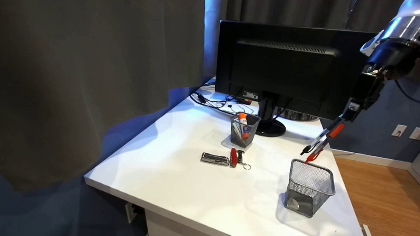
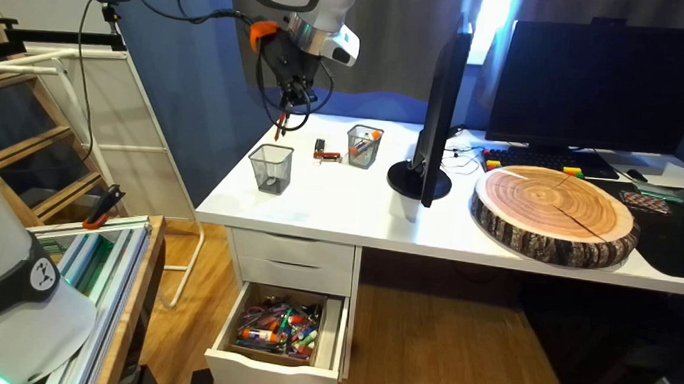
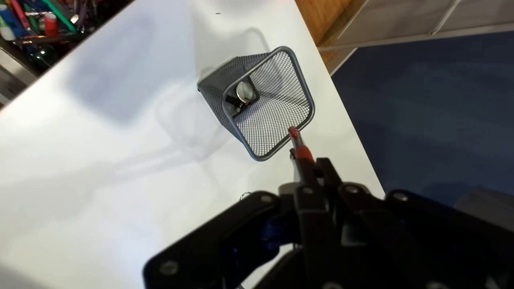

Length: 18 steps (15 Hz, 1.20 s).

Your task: Remove the pens from the bin

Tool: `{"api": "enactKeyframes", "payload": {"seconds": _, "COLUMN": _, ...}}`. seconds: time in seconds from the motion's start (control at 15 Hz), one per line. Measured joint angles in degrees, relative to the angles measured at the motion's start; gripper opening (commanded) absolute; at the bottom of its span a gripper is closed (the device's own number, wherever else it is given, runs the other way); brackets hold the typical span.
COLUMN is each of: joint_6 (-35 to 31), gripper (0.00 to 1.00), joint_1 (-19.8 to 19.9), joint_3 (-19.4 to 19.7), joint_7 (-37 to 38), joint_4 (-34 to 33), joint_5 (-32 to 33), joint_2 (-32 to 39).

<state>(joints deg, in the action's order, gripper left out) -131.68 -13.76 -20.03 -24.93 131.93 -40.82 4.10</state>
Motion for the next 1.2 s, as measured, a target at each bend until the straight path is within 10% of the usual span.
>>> {"api": "enactKeyframes", "payload": {"seconds": 1.2, "joint_6": -12.2, "gripper": 0.02, "joint_1": 0.1, "joint_3": 2.3, "joint_7": -13.5, "joint_4": 2.1, "joint_5": -27.0, "joint_2": 8.6}}
